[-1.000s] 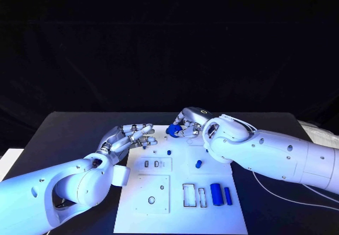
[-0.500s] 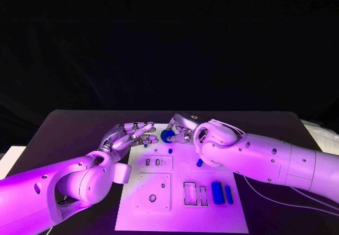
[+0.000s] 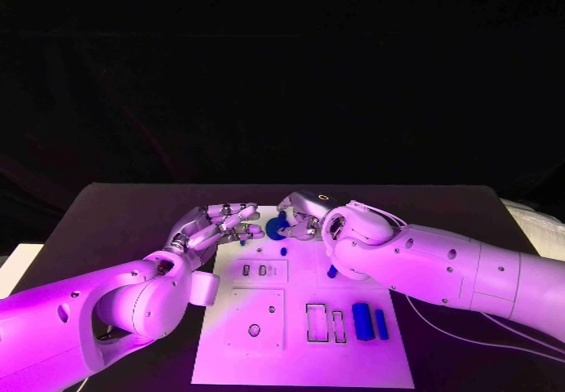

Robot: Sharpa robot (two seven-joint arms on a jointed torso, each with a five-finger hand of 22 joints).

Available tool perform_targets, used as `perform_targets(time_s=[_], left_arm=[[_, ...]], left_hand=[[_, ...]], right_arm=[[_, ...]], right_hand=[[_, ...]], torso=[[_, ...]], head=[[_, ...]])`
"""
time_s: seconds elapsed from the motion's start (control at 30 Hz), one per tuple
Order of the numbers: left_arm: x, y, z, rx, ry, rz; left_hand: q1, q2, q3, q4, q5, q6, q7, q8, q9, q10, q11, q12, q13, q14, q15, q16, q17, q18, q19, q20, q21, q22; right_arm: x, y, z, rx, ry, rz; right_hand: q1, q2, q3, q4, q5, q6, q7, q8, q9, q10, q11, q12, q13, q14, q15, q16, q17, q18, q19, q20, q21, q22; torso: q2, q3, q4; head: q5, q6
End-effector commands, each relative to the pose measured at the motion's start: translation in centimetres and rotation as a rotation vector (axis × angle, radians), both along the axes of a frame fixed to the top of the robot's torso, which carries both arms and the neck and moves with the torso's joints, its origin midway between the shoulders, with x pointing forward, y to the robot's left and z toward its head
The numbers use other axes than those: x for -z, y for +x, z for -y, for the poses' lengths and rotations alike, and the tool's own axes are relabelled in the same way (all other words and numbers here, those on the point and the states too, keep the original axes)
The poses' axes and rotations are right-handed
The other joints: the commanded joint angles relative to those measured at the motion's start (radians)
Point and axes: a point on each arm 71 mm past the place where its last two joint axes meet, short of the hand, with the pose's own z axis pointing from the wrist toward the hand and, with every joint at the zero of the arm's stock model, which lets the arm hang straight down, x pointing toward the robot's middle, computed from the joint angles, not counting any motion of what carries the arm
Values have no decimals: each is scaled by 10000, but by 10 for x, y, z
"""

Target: Assemble the parts on the task board

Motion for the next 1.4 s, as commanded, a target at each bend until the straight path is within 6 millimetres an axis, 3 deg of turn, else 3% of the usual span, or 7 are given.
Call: perform_targets(time_s=[0.03, 0.27, 0.53, 0.7, 1.03, 1.23, 1.4], left_arm=[[-2, -1, 2, 183, -92, 113], [-2, -1, 2, 175, -85, 107], [-1, 0, -1, 107, -50, 103], [-1, 1, -4, 33, -21, 101], [0, 3, -7, -36, 5, 84], [1, 5, -6, -30, 4, 76], [2, 6, -6, -45, 11, 73]], left_hand=[[103, -7, 10, -45, 43, -50, -8, -34, -1, -89, -2, -39, -16, 6, 53, -60, 16, 110, 55, 14, -35, -17], [103, -7, 10, -45, 43, -50, -8, -34, -1, -89, -2, -39, -16, 6, 53, -60, 16, 110, 55, 14, -35, -17], [103, -1, 15, -67, 42, -58, -7, -40, 1, -102, 1, -39, -17, 4, 55, -82, 30, 110, 57, 16, -44, -24], [103, -1, 15, -67, 42, -58, -7, -40, 1, -102, 1, -39, -17, 4, 55, -82, 30, 110, 57, 16, -44, -24], [103, -1, 15, -71, 41, -60, -8, -41, 1, -104, 1, -39, -17, 4, 56, -85, 33, 110, 57, 17, -45, -25], [103, -1, 15, -71, 41, -60, -8, -41, 1, -104, 1, -39, -17, 4, 56, -85, 33, 110, 57, 17, -45, -25], [103, -1, 15, -71, 41, -60, -8, -41, 1, -104, 1, -39, -17, 4, 56, -85, 33, 110, 57, 17, -45, -25]], right_arm=[[1, 0, -3, -253, -119, -159], [1, -1, -2, -276, -81, -186], [-10, -9, 21, -120, 843, 253], [-25, -17, 53, -16, 1578, 341], [-34, -22, 149, 459, 2328, -499], [-29, -22, 183, 727, 2206, -677], [-20, -20, 197, 904, 2057, -782]], right_hand=[[-30, -240, -193, 75, -113, -439, 13, -42, -20, 150, 81, -138, 1557, 937, 92, -18, 2225, -30, -17, 94, 26, 195], [-119, -279, -392, 184, -111, -122, 41, 23, 30, 171, 109, -108, 1583, 941, 122, -8, 2246, -33, -10, 133, 39, 225], [-86, -144, -522, 281, 120, 1117, -5, 178, 135, 306, 77, 84, 1733, 949, 108, 7, 2281, -39, 11, 139, 67, 273], [-60, -98, -565, 296, 191, 1321, -47, 221, 145, 354, 40, 152, 1787, 949, 80, 7, 2279, -41, 18, 117, 78, 291], [245, -161, -612, 71, 151, 1574, -104, 213, 128, 316, -17, 82, 1743, 948, 26, 6, 2279, -51, 32, 68, 98, 340], [269, -234, -674, 33, 163, 1583, -108, 188, 118, 319, -21, 87, 1749, 954, 22, 18, 2308, -59, 47, 62, 112, 378], [292, -253, -690, 14, 185, 1584, -109, 178, 115, 329, -23, 102, 1762, 959, 21, 27, 2329, -63, 53, 60, 119, 394]], torso=[[1, -2, 8], [-1, -2, 12], [-16, 13, -43], [-50, 16, -96], [-192, 72, -356], [-233, 123, -430], [-234, 154, -459]], head=[[-17, -1], [-9, -12], [4, 11], [-3, 27], [-24, -10], [-79, -41], [-96, -40]])
